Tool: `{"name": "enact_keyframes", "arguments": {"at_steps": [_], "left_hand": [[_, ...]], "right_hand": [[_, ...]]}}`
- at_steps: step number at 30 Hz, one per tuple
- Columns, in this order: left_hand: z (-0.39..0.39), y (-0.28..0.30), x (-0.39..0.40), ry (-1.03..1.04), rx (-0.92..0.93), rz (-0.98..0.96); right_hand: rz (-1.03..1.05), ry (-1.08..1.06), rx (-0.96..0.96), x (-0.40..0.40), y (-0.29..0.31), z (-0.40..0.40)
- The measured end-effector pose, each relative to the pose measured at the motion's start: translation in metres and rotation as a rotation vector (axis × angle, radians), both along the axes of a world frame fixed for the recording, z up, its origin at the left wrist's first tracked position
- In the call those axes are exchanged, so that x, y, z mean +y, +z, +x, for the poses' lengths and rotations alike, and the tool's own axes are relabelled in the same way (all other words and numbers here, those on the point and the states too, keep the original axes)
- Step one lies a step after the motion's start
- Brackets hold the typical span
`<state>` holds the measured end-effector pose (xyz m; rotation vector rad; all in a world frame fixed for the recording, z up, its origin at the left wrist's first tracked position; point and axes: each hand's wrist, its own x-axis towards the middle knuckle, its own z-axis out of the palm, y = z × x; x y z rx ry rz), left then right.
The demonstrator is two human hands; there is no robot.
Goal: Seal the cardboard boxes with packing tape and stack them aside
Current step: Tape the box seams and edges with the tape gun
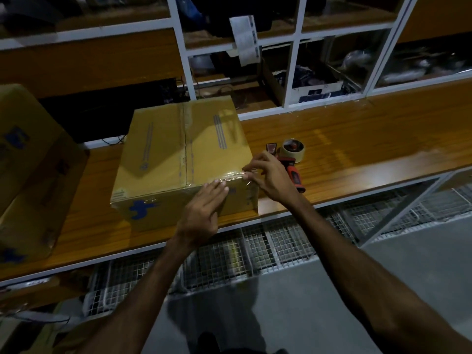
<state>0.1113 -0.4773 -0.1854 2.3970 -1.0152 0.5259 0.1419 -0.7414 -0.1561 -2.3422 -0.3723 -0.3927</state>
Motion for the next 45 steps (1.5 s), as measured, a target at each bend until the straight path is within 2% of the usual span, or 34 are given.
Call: {"name": "enact_keyframes", "arguments": {"at_steps": [3,6,8,10,15,19,24,30,38,42,45], "left_hand": [[-0.009,0.015,0.027,0.128,-0.074,-0.18],[-0.006,0.024,0.08,0.375,-0.161,-0.248],[0.001,0.026,0.12,0.531,-0.14,-0.278],[0.009,0.027,0.157,0.592,-0.062,-0.294],[0.02,0.034,0.197,0.509,0.186,-0.423],[0.016,0.023,0.204,0.501,0.331,-0.424],[0.014,0.015,0.205,0.457,0.152,-0.3],[0.013,0.013,0.217,0.368,-0.132,-0.102],[0.033,0.012,0.252,0.114,-0.312,0.281],[0.038,0.006,0.264,0.049,-0.336,0.272],[0.033,0.001,0.251,0.123,-0.267,0.054]], "right_hand": [[-0.026,0.054,-0.043,-0.006,-0.008,-0.007],[-0.02,0.049,-0.079,-0.005,-0.013,-0.013],[-0.031,0.048,-0.084,-0.004,-0.013,-0.013],[-0.031,0.053,-0.078,-0.005,-0.013,-0.011],[-0.093,0.097,-0.073,-0.01,-0.025,-0.01],[0.003,0.007,-0.019,-0.002,-0.026,-0.011],[-0.063,0.052,-0.069,-0.003,-0.028,-0.016],[-0.127,-0.028,-0.053,0.002,-0.03,-0.017],[-0.308,-0.157,-0.053,0.005,-0.038,-0.018],[-0.395,-0.218,-0.104,0.007,-0.045,-0.023],[-0.441,-0.26,-0.129,0.011,-0.052,-0.029]]}}
